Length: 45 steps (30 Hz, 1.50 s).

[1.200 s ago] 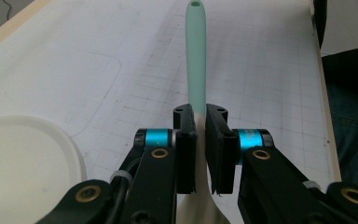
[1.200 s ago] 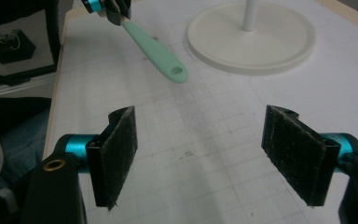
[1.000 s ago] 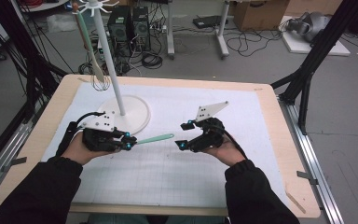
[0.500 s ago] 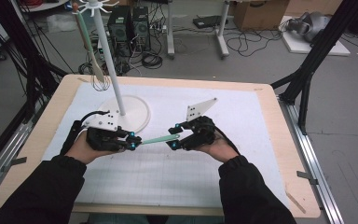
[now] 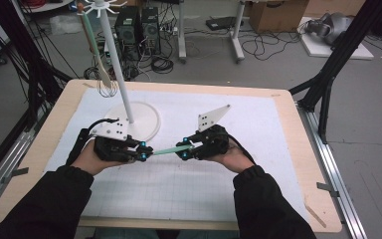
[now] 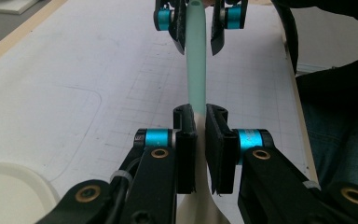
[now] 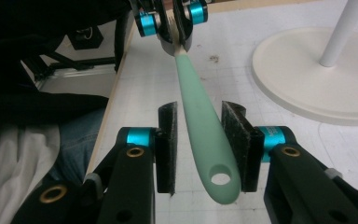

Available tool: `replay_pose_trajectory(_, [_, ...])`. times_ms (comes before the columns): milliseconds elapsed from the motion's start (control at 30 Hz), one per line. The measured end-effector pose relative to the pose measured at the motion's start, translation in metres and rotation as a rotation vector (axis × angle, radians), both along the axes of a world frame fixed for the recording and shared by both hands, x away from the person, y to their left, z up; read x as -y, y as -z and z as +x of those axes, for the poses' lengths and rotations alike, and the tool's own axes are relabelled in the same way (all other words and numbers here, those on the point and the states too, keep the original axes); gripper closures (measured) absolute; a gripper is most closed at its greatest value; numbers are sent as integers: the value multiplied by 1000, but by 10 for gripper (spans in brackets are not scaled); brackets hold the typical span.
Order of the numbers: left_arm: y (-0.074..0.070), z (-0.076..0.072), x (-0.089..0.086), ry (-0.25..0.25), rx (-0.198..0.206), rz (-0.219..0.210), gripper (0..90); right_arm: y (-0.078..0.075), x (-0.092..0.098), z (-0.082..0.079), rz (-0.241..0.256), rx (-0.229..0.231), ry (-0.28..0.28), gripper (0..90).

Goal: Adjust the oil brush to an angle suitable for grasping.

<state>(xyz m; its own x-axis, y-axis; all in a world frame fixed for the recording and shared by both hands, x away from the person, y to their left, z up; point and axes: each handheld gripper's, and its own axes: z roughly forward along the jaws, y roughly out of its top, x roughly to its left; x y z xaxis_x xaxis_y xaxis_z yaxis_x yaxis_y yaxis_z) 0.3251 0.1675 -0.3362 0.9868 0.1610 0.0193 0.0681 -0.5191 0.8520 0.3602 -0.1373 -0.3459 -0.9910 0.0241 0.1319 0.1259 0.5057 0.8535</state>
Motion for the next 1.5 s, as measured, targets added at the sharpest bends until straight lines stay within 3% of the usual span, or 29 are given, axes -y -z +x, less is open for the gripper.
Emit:
replay_pose_trajectory(267, [1,0,1,8,-4,4,822,-1,1,0,11,-4,-25,750])
replay_pose_trajectory(433, [5,1,2,12,-20,18,820,-1,0,-1,-10,-18,-43,760])
replay_pose_trajectory(933, [12,4,6,14,-56,46,805,-1,-3,-2,-54,19,-44,765])
replay_pose_trajectory(1200, [22,7,17,25,-106,100,702,-1,-6,-6,-85,43,-52,765])
replay_pose_trajectory(1367, [25,6,23,53,-121,115,773,-1,-11,-10,-113,59,-72,764])
replay_pose_trajectory(1500, [24,5,22,52,-93,128,808,1,-12,-8,-104,32,-59,756])
